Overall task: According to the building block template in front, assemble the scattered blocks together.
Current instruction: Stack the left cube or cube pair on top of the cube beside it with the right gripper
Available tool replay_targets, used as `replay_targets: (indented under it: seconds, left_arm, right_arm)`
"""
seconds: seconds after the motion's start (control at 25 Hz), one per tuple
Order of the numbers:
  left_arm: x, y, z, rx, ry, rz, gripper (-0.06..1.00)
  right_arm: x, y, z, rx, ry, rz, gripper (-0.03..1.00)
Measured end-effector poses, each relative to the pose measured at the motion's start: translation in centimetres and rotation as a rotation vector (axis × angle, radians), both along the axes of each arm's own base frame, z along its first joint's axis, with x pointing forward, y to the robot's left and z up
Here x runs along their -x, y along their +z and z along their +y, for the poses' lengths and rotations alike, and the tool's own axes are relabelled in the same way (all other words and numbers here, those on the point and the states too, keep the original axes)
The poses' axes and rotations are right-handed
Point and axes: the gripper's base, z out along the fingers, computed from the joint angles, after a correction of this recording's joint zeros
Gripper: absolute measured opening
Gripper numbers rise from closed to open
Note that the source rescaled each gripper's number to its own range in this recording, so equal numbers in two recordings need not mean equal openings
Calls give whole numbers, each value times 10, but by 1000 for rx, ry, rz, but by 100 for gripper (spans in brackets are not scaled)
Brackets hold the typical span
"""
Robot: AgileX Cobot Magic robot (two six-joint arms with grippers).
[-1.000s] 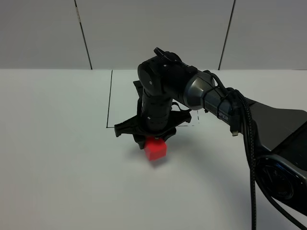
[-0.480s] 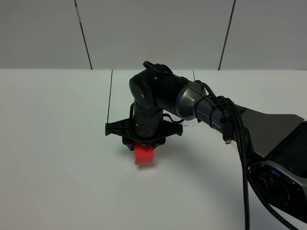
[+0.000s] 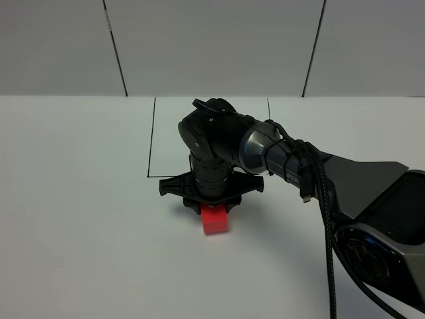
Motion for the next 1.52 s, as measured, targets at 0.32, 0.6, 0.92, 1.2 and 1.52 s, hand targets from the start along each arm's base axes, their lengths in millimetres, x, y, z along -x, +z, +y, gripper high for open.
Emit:
replay_targets:
  seconds: [0.32, 0.6, 0.92, 1.2, 1.52]
  left_arm:
    - [0, 0, 0, 0, 0, 0, 87]
    - [0, 0, 0, -1, 0, 0, 87]
    - [0, 0, 0, -1, 0, 0, 87]
    - [0, 0, 0, -1, 0, 0, 87]
    - [0, 0, 0, -1, 0, 0, 87]
  right_arm:
    - [0, -6, -2, 26, -19, 11, 20]
    - [0, -21, -1, 37, -14, 35, 20]
    - [2, -23, 2, 8, 18, 55, 20]
    - [1, -23, 3, 6, 32, 52, 21]
    - [0, -23, 3, -7, 28, 51, 83]
